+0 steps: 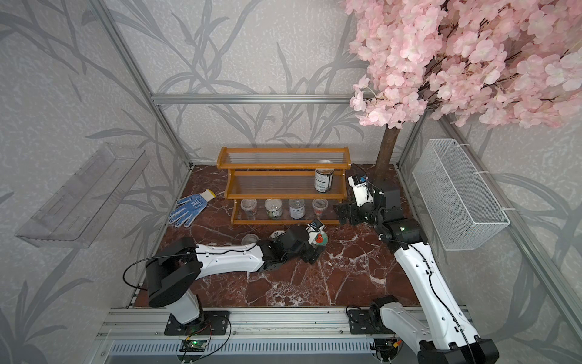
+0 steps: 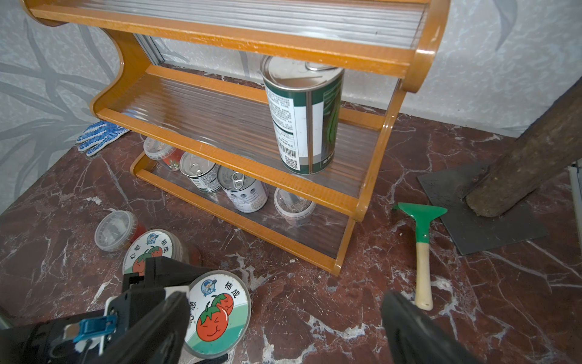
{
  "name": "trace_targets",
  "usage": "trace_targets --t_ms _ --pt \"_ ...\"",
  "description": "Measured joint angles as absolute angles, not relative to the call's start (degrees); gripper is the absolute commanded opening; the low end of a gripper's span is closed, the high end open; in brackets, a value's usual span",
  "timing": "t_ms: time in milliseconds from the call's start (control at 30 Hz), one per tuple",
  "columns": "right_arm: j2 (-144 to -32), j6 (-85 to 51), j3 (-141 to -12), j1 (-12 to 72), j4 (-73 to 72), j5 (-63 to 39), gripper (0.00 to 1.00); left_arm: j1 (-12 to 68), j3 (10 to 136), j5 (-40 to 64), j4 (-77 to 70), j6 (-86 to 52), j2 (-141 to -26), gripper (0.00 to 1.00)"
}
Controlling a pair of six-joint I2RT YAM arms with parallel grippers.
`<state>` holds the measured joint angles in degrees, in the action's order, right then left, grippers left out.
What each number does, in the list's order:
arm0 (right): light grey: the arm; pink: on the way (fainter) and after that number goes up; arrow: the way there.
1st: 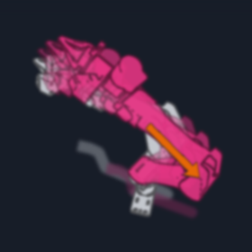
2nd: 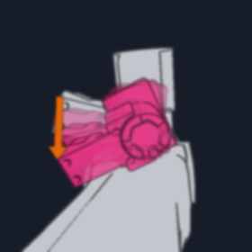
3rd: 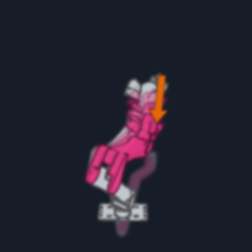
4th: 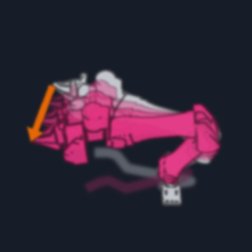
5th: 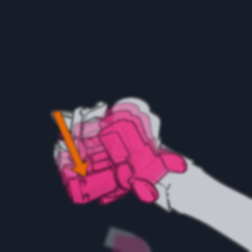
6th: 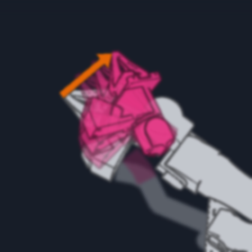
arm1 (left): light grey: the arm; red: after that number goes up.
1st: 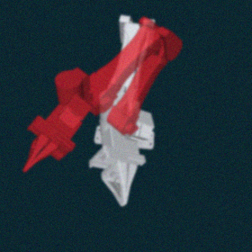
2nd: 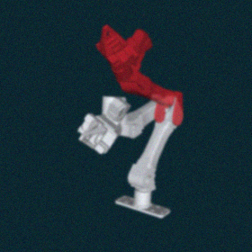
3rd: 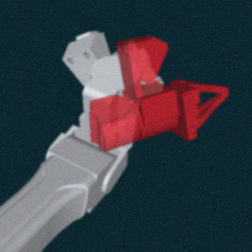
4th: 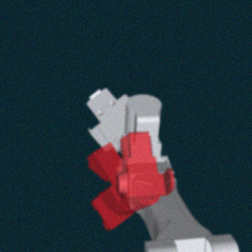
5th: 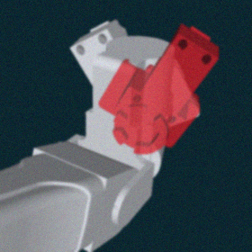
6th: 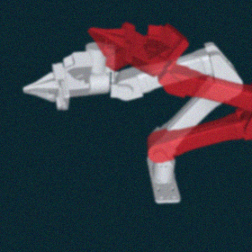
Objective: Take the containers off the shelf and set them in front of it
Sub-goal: Place the container at the center of the board.
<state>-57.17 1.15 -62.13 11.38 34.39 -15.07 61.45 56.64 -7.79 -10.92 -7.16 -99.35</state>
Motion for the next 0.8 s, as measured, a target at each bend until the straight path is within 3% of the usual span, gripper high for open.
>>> trace_targets --t_ms 800 --pt "-54.7 1.2 -59.7 9.7 35.0 -15.8 0.99 61.5 59.5 -9.8 -8.9 -4.7 -103.9 0.93"
